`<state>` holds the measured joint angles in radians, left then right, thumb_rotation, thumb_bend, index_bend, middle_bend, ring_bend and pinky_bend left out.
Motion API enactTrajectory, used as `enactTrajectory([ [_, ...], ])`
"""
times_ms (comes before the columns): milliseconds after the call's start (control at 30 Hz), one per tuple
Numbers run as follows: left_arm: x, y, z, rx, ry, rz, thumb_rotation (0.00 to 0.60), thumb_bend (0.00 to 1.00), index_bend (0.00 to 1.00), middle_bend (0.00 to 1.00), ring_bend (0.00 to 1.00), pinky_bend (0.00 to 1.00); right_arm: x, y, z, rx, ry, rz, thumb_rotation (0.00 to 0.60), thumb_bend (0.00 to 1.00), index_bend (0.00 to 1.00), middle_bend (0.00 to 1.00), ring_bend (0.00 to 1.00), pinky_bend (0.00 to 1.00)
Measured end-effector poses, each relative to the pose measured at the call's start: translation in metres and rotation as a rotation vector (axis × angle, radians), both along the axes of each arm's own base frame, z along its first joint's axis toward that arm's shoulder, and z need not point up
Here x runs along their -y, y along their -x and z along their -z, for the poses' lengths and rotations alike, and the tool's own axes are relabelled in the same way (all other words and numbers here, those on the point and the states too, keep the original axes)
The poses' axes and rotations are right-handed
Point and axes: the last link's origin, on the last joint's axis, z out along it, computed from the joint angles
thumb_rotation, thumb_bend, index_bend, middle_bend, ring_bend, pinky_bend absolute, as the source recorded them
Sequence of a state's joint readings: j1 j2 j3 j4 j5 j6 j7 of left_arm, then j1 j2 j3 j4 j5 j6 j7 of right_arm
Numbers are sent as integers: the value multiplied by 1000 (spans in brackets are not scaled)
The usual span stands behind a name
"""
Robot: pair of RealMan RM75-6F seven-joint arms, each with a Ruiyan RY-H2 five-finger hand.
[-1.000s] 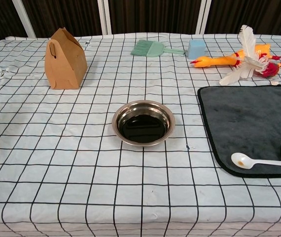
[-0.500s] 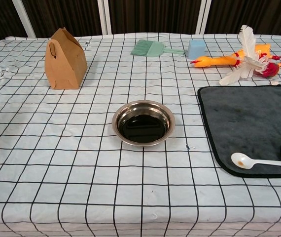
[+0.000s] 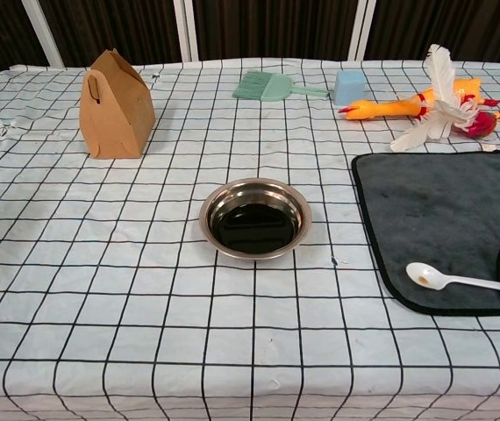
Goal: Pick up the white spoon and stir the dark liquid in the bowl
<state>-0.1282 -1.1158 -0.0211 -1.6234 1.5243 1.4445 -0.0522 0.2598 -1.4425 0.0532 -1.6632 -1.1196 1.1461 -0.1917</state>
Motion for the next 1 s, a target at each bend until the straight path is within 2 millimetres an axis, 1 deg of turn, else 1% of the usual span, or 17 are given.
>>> enactTrajectory([
  [233,0,0,0,0,0,-1,600,726,166,0,0,0,1,-1,0,-10,7,-18,600,363,577,956,1000,1000],
  [433,0,0,0,0,-1,-1,600,726,167,0,0,0,2,-2,-1,-15,15,-47,600,385,579,958,1000,1000],
  [600,0,0,-1,1,-1,-1,600,726,167,0,0,0,4,-3,-7,-27,28,-86,600,387,582,961,1000,1000],
  [800,0,0,0,0,-2,1,600,726,166,0,0,0,10,-10,-25,-44,89,-157,600,386,588,965,1000,1000],
  [900,1,-1,0,1,-4,3,600,726,166,0,0,0,16,-15,-38,-74,119,-217,600,386,588,965,1000,1000],
  [1000,1,-1,-1,5,-8,1,600,727,167,0,0,0,24,-23,-56,-132,157,-297,600,387,588,965,1000,1000],
])
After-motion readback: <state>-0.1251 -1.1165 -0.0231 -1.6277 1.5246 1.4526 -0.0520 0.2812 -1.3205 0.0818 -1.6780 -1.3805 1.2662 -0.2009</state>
